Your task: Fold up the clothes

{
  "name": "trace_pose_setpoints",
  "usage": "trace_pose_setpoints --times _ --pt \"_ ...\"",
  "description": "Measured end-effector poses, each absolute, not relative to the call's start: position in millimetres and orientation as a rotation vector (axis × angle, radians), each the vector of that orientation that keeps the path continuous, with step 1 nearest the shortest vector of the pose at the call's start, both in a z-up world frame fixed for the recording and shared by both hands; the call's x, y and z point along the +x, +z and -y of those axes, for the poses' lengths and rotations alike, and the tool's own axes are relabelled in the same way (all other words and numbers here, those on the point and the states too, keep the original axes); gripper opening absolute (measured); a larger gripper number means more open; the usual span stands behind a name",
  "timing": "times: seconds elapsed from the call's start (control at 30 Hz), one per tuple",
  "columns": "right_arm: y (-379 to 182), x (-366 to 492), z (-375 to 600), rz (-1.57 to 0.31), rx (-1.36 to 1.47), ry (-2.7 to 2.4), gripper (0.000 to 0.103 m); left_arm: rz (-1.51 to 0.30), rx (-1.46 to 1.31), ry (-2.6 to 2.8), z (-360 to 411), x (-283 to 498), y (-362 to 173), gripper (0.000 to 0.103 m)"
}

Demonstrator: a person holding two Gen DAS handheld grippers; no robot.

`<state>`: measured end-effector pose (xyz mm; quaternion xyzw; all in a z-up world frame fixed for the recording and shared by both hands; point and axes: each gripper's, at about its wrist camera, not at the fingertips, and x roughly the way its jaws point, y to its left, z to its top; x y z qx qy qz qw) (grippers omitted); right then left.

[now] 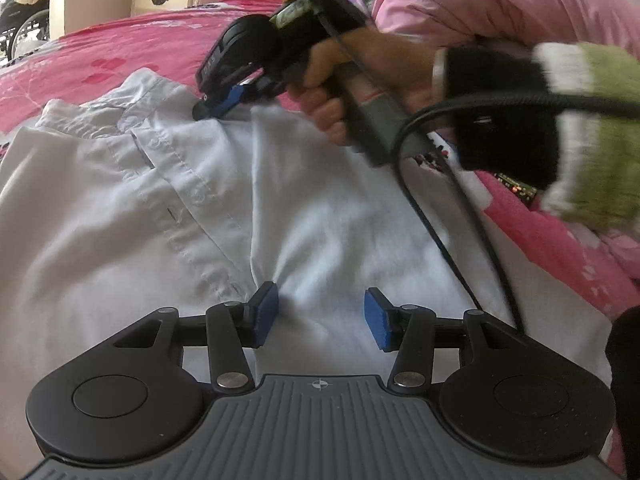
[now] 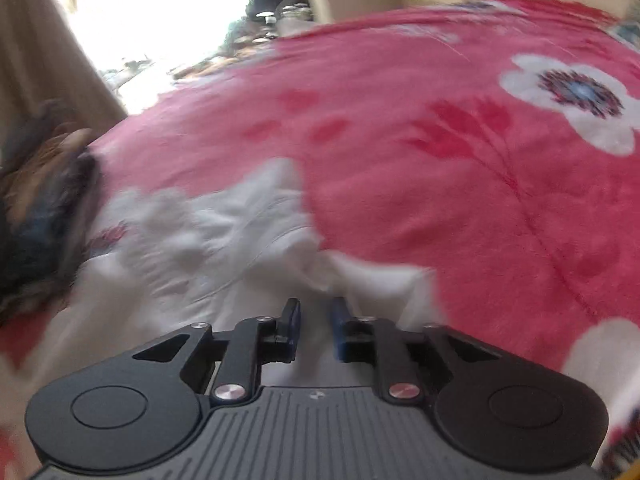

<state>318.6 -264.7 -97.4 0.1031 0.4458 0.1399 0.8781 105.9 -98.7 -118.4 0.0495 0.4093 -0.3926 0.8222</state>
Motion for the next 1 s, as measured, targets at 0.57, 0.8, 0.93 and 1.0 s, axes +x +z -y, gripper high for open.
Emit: trace_pose_setpoints --times 0.57,0.8,0.93,1.0 --pt "-92 407 273 -1.019 0.509 0.341 0.050 -0.850 0.081 -0.873 93 102 -121 0.054" --pt "-88 427 246 -1.067 0.371 0.468 0.003 -0.844 0.088 -0.876 94 103 -123 0.054" --pt "-69 409 243 -0.855 0.345 0.582 0.002 -0.843 0.092 -0.873 95 102 -124 0.055" --pt "-72 406 245 -0.819 0.342 0.576 0.002 -0.844 0.092 -0.872 95 103 -123 0.055"
